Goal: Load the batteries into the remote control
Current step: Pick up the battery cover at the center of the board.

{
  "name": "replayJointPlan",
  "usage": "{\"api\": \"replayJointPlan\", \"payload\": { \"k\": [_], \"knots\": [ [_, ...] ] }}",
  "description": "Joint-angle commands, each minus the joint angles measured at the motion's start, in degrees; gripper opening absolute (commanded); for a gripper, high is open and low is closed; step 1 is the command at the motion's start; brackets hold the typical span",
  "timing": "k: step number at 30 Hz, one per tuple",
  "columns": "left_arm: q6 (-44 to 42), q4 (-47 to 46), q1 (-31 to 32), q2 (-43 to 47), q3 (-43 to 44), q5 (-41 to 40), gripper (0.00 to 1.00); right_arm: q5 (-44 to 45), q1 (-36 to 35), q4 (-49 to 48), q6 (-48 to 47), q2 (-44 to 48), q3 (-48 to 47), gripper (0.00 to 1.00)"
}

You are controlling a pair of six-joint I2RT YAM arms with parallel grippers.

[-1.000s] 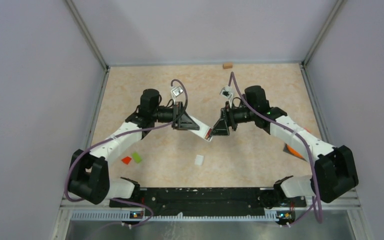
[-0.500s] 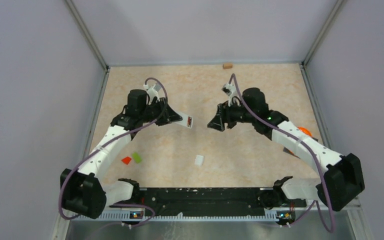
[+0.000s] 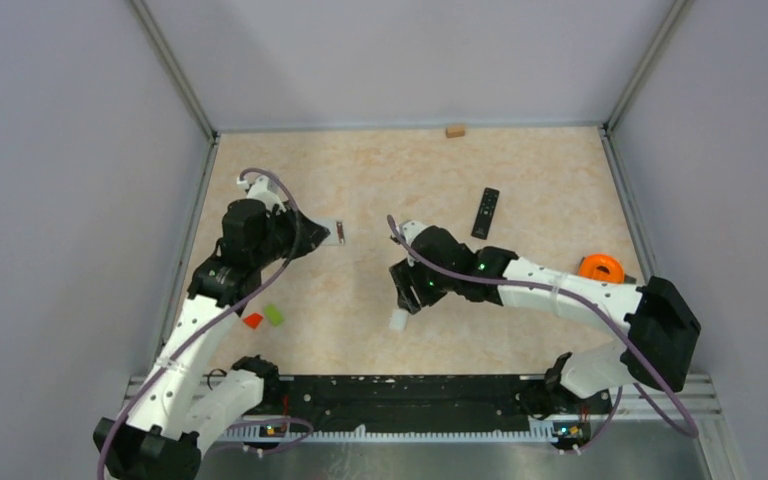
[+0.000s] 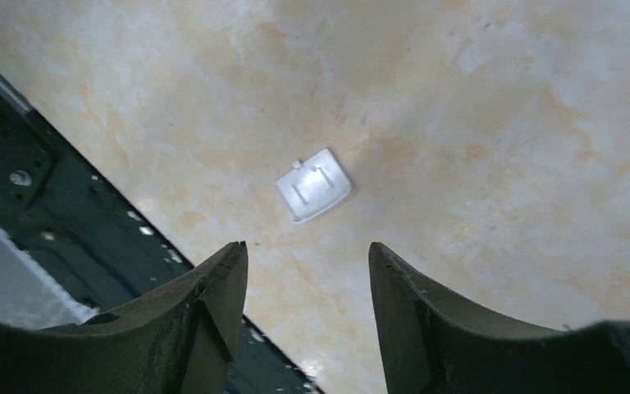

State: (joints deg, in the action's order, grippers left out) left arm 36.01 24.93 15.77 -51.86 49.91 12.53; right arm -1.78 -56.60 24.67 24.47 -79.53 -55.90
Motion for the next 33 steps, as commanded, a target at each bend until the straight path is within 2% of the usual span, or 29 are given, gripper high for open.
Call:
{"api": "replayJointPlan", "payload": {
  "k": [1,3,6,11,16,21,33],
  "knots": [
    [-0.25,1.68,-1.03,3.23,1.12,-7.23,0.00,7.93,-0.20,4.38,-21.46,0.69,-7.13,0.65],
    [-0.52,2.80,-2.25,2.82,2.12,-6.67,0.00,3.48,-0.18,5.57,-33.26,0.67,-8.68,0.74],
    [-0.07,2.17,-5.85,1.41,2.03,-2.12,0.00,-1.25,-0.22,6.03,-43.93,-0.88,-8.97,0.76],
    [1.64,-2.09,-11.70,-2.51,1.39,8.41,0.00,-1.27,-0.94,6.08,-52.82,-5.05,-7.93,0.73],
    [0.60,-3.71,-12.71,-8.28,4.26,12.96,0.00,3.40,-4.83,2.07,-61.48,-6.85,-2.87,0.73],
    [0.14,-3.40,-15.33,-11.43,5.55,18.18,0.00,2.66,-5.71,-1.24,-64.34,-10.43,-1.80,0.71],
    [-0.17,-4.36,-19.06,-15.39,5.61,23.62,0.00,-1.30,-6.35,-6.49,-66.32,-16.61,-0.64,0.66]
  ]
}}
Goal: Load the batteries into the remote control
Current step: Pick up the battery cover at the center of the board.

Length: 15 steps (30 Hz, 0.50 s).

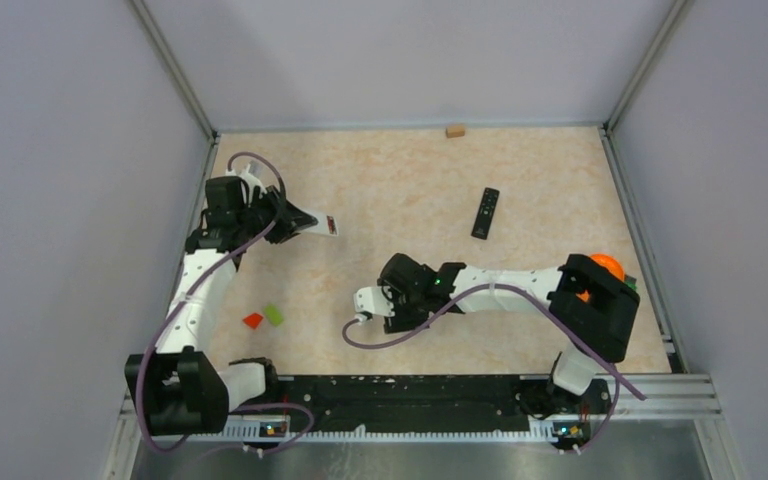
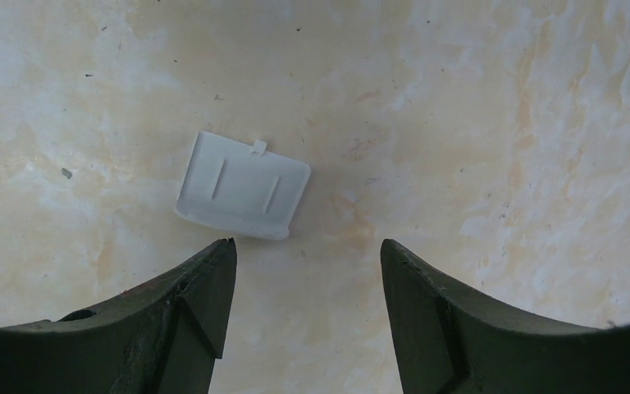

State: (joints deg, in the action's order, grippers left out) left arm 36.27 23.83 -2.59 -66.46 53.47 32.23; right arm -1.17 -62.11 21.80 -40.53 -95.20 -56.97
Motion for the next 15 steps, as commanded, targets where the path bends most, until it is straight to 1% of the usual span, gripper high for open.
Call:
{"api": "replayJointPlan", "payload": {
  "k": [1,7,15],
  "knots": [
    [-0.34,-3.53,-0.74,-0.90,1.85,4.27,0.00,-2.18,-0.90,-3.88,-1.30,-1.14,0.31,0.66],
    [-0.01,-4.50,-0.92,-0.98,1.51,5.10,0.00,-1.11,-1.32,-3.19,0.23,-3.77,-2.29,0.65],
    [-0.16,-4.51,-1.01,-0.47,1.20,5.56,0.00,2.47,-3.51,-1.80,-1.85,-7.84,-5.31,0.63]
  ]
}}
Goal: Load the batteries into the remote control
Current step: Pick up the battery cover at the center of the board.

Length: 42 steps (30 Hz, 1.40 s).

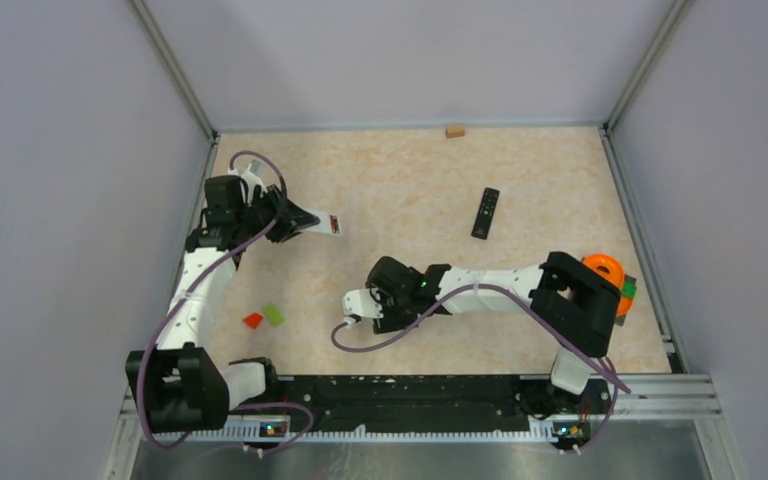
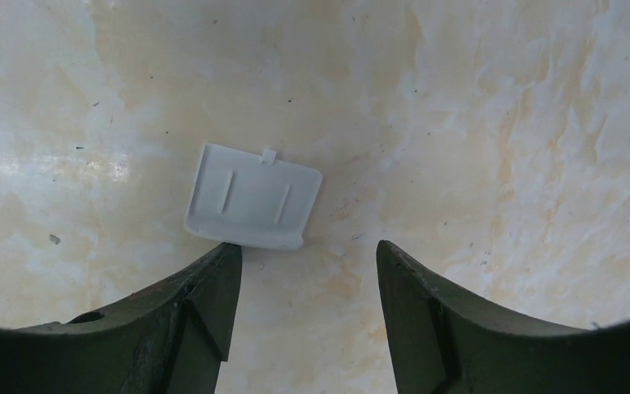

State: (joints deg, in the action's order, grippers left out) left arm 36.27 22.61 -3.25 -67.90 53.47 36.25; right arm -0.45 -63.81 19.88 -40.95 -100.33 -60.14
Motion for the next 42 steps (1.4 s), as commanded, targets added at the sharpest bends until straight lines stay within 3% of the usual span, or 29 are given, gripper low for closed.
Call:
{"api": "replayJointPlan", "payload": {
  "k": [1,17,20,24,27,38,42],
  "knots": [
    [-0.23,-3.23,-0.36,1.13,1.12,1.54,0.00,2.16,-2.08,0.06,-1.69,-3.02,-2.39,0.62],
    [-0.17,-3.60,-0.44,1.49,0.69,2.00,0.00,3.68,-5.44,-0.25,-5.20,-8.10,-6.60,0.62],
    [-0.21,-3.63,-0.44,1.43,0.78,2.14,0.00,4.80,-5.43,-0.82,-6.60,-9.65,-6.72,0.56],
    [-0.32,-3.54,-0.45,1.42,0.80,2.05,0.00,4.84,-5.40,0.48,-7.62,-10.70,-7.58,0.31],
    [-0.33,-3.62,-0.44,1.37,0.73,2.07,0.00,3.02,-5.36,0.95,-7.98,-10.44,-7.58,0.24],
    [-0.65,-3.29,-0.61,1.29,0.98,2.25,0.00,-3.33,-5.30,7.30,-6.72,-14.44,-15.81,0.29],
    [-0.76,-3.28,-0.62,1.28,0.96,2.34,0.00,-1.52,-5.12,11.03,-6.84,-17.59,-17.88,0.22]
  ]
}}
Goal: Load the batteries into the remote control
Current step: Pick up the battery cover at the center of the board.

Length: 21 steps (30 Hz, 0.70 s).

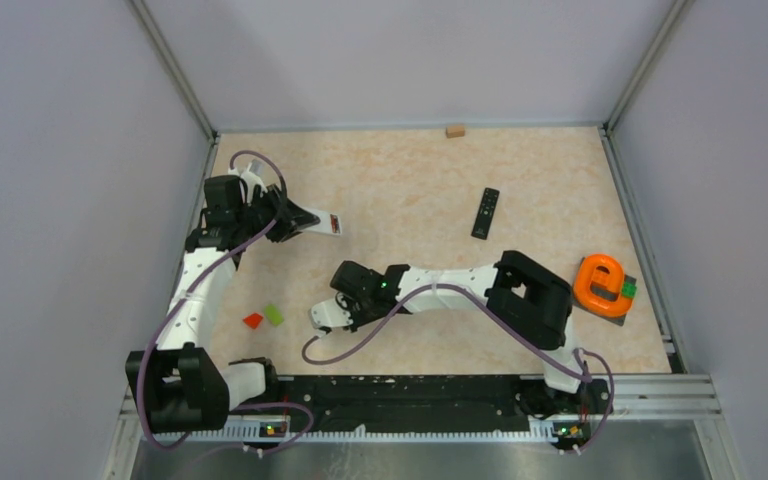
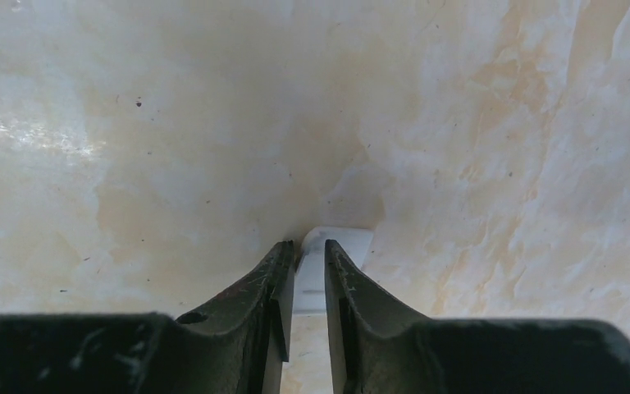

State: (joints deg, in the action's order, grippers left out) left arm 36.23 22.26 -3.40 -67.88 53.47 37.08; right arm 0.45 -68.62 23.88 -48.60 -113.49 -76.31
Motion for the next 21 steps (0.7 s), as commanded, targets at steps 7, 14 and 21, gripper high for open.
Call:
{"api": "replayJointPlan", "payload": {
  "k": [7,14,21],
  "knots": [
    [-0.64,-3.01,-0.46,1.23,0.93,1.67,0.00,-1.78,0.56,8.52,2.02,-4.81,-2.84,0.28],
    [-0.63,-3.06,-0.48,1.18,0.92,1.76,0.00,0.84,0.70,9.80,6.10,-4.61,-4.72,0.31],
    [-0.46,-3.17,-0.48,1.24,0.94,2.13,0.00,-2.17,2.20,14.21,9.84,-6.55,-7.82,0.27]
  ]
}}
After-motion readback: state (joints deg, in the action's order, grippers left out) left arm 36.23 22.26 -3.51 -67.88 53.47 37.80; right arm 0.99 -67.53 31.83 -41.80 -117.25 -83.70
